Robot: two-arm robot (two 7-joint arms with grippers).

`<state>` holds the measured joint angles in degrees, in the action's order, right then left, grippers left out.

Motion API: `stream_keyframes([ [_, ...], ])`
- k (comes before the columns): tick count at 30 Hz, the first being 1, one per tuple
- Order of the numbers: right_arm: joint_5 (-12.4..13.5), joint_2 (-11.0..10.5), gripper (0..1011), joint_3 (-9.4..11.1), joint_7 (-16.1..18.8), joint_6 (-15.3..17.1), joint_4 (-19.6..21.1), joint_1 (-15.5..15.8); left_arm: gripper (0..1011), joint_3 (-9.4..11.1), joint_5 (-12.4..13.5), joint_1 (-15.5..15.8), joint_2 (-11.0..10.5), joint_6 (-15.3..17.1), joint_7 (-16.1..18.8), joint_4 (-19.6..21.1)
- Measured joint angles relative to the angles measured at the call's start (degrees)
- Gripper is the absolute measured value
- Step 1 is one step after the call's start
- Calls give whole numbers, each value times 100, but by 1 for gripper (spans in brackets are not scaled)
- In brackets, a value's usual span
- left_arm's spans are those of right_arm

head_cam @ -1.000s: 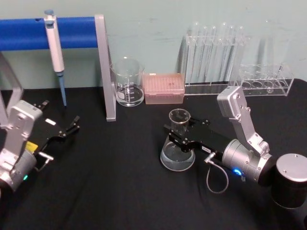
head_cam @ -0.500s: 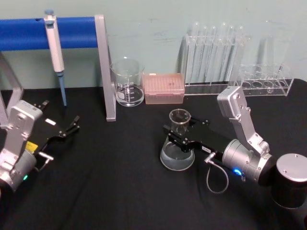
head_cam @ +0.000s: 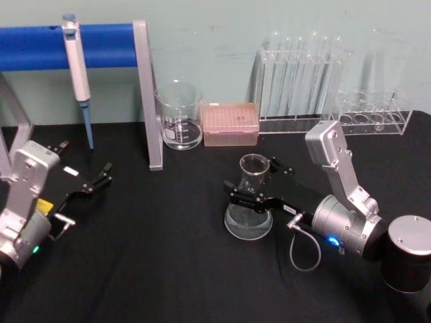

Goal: Grasp the erlenmeyer flask with one hand, shake it three times, then place it back.

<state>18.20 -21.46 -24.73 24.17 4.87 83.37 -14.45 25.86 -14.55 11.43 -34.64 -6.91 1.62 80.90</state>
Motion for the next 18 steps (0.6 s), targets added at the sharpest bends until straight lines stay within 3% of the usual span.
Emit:
stream_keyframes([
  [3,1,-1,1003,0,0,0,0,0,1001,0,0,0,0,0,0,0],
  [12,13,-3,1003,2,12,0,1,2,1001,0,0,0,0,0,0,0],
  [18,149,-115,1002,75,118,26,129,110,1001,0,0,0,0,0,0,0],
])
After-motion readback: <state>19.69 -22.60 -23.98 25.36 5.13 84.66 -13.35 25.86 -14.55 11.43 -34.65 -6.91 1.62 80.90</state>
